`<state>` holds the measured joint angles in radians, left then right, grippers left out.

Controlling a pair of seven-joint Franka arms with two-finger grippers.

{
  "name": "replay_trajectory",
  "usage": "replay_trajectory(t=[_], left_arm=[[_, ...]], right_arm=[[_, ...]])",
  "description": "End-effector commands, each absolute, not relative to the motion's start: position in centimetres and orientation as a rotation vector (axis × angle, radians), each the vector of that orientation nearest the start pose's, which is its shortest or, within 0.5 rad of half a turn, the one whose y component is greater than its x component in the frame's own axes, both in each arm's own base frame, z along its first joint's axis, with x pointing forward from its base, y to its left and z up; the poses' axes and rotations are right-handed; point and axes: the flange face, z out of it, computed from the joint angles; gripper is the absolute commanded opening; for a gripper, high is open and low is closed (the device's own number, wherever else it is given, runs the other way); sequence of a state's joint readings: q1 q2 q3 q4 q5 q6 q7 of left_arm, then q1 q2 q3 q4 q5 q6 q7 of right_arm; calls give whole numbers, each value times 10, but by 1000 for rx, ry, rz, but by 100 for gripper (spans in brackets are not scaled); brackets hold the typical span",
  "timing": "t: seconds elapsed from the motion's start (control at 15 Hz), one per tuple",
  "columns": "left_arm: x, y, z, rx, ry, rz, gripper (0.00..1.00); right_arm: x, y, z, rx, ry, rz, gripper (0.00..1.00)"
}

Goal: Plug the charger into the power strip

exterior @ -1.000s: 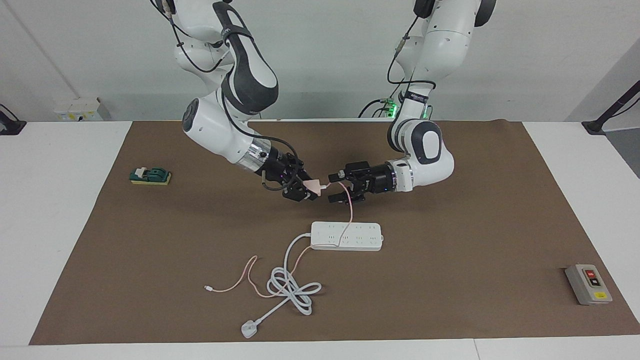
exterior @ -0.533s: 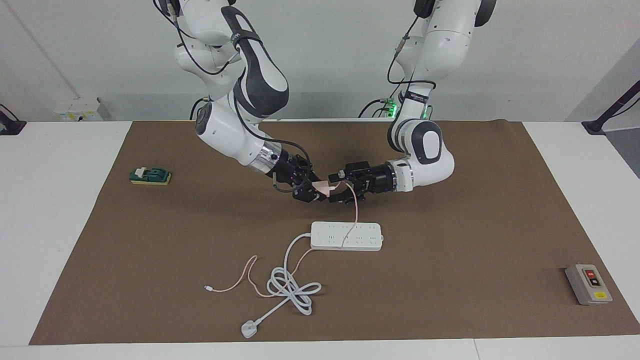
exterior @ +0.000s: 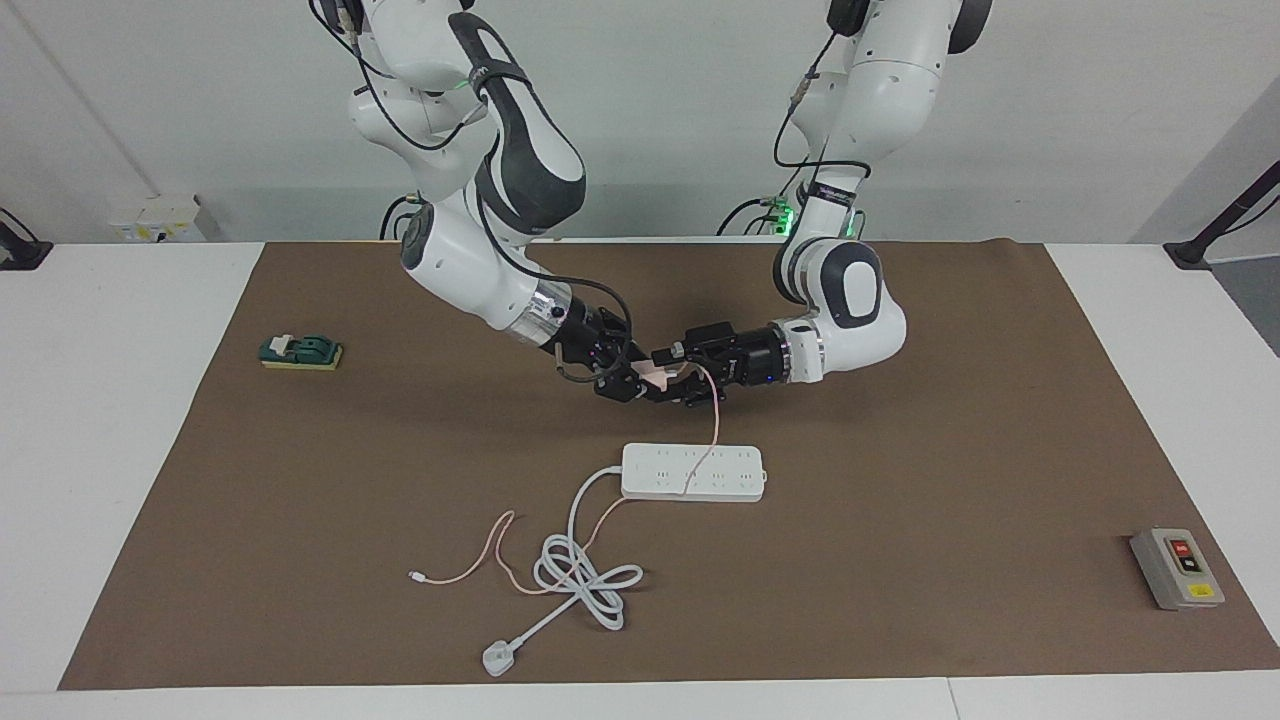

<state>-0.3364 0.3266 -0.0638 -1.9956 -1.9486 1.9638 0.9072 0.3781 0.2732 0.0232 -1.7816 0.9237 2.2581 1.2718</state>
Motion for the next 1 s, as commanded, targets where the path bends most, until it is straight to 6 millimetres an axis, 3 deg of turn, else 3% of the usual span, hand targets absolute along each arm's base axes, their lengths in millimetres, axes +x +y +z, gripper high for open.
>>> replay_trajectory(t=[0.0,0.13,0.27,0.33,0.6,0.67,0.73,0.93], left_arm=[[549,-296,338,1566,36,175,68],[549,-295,337,1568,27,186,47],[549,-294,337,1570,18,192,7],[549,-294,336,1572,7,201,0],[551,-291,338,1570,-1,212,0],[551,-291,338,1569,0,212,0],[552,-290,339,1569,0,215,0],[552,-290,339,1570,-2,218,0]], right_arm=[[599,276,434,-1813,1581,578,0],[600,276,433,-1810,1584,582,0],[600,276,435,-1791,1586,594,0],[600,276,435,-1791,1586,594,0],[601,277,438,-1777,1593,598,0],[602,274,436,-1755,1623,603,70],[603,273,439,-1742,1633,593,100],[607,265,439,-1733,1640,590,100]])
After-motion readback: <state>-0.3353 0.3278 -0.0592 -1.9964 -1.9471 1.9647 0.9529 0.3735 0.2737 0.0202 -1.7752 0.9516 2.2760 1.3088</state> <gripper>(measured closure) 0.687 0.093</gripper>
